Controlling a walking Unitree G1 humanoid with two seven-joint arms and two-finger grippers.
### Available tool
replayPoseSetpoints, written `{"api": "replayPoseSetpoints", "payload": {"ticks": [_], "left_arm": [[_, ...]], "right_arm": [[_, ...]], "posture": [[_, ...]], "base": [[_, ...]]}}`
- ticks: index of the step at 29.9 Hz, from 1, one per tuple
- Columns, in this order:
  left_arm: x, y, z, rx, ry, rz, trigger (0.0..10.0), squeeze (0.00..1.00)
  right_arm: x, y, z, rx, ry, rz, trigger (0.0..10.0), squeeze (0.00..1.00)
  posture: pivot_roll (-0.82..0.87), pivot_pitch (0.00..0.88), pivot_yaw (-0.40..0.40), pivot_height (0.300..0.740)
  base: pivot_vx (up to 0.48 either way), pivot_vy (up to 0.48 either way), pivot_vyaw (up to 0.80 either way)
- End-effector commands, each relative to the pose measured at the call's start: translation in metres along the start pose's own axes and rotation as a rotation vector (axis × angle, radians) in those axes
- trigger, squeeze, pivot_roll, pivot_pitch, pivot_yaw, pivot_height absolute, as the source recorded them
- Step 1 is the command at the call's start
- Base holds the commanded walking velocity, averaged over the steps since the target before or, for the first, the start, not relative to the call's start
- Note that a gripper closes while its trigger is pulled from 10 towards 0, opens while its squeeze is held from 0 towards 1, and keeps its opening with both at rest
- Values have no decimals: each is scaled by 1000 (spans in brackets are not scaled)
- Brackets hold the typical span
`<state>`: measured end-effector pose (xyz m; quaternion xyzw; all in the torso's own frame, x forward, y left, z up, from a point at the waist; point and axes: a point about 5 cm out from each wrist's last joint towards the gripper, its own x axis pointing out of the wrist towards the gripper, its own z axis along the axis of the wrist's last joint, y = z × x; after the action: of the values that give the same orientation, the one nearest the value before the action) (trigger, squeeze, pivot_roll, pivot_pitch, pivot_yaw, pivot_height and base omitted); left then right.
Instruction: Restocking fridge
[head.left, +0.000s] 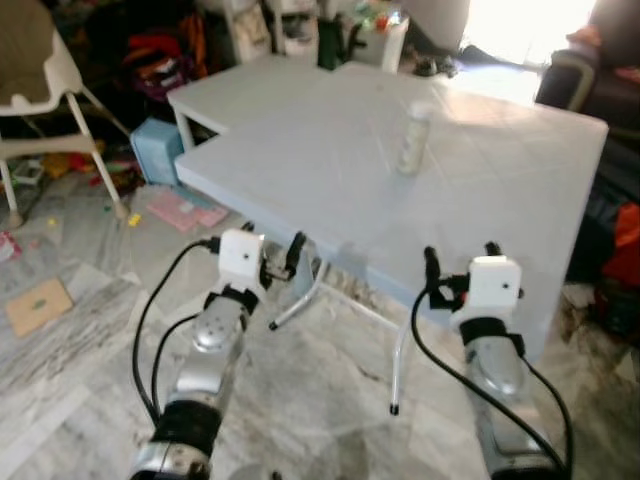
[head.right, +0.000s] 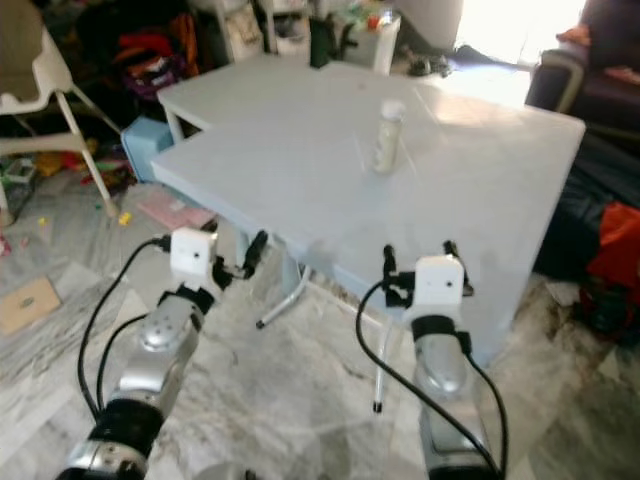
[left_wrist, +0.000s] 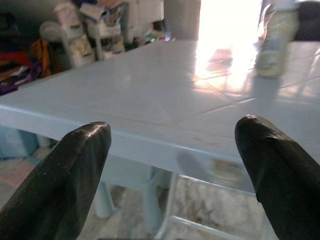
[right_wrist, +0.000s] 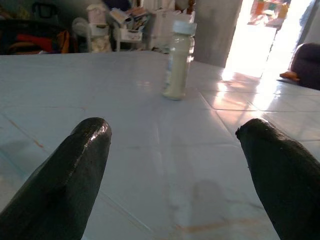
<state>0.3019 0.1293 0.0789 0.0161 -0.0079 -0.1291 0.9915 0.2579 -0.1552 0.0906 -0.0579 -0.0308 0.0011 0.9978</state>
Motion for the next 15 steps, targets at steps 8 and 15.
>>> {"api": "replayPoseSetpoints", "payload": {"ticks": [8, 15], "left_arm": [[7, -15, 9, -20, -39, -40, 10000, 0], [6, -17, 6, -34, -32, -35, 10000, 0]], "right_arm": [[2, -12, 4, -48, -24, -28, 10000, 0], [1, -14, 3, -50, -15, -27, 10000, 0]], "posture": [[-109, 0, 20, 740], [-101, 0, 2, 740]], "base": [[439, 0, 0], [436, 0, 0]]}}
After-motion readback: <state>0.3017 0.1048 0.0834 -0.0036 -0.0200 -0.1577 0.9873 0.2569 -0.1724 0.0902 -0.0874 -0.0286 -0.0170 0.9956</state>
